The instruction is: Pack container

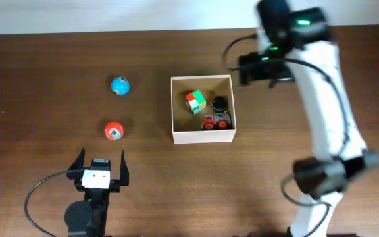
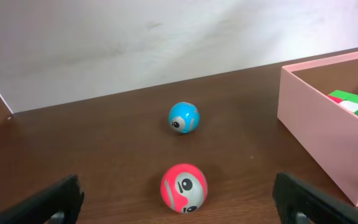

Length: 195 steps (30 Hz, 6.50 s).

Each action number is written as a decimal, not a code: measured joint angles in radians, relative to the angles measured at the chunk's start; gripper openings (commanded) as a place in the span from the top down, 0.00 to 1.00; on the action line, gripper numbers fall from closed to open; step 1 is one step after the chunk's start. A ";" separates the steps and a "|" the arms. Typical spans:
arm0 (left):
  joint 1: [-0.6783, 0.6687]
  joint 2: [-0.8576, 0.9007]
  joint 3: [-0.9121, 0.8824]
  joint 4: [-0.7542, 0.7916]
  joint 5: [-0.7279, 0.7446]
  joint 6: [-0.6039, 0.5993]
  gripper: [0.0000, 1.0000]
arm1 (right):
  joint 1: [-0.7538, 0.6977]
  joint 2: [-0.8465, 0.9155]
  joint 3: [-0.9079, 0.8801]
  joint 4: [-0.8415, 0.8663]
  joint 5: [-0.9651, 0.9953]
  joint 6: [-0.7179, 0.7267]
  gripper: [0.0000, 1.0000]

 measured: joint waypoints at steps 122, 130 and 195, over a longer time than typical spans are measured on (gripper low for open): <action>0.000 0.761 0.832 -0.441 0.264 -0.016 0.01 | -0.311 -1.479 -1.355 0.631 -0.073 -0.059 0.01; 0.001 1.141 1.120 -0.775 0.135 -0.119 0.01 | -0.311 -1.479 -1.355 0.631 -0.073 -0.060 0.01; 0.001 1.915 1.303 -0.805 -0.018 -0.185 0.06 | -0.311 -1.479 -1.355 0.630 -0.073 -0.059 0.01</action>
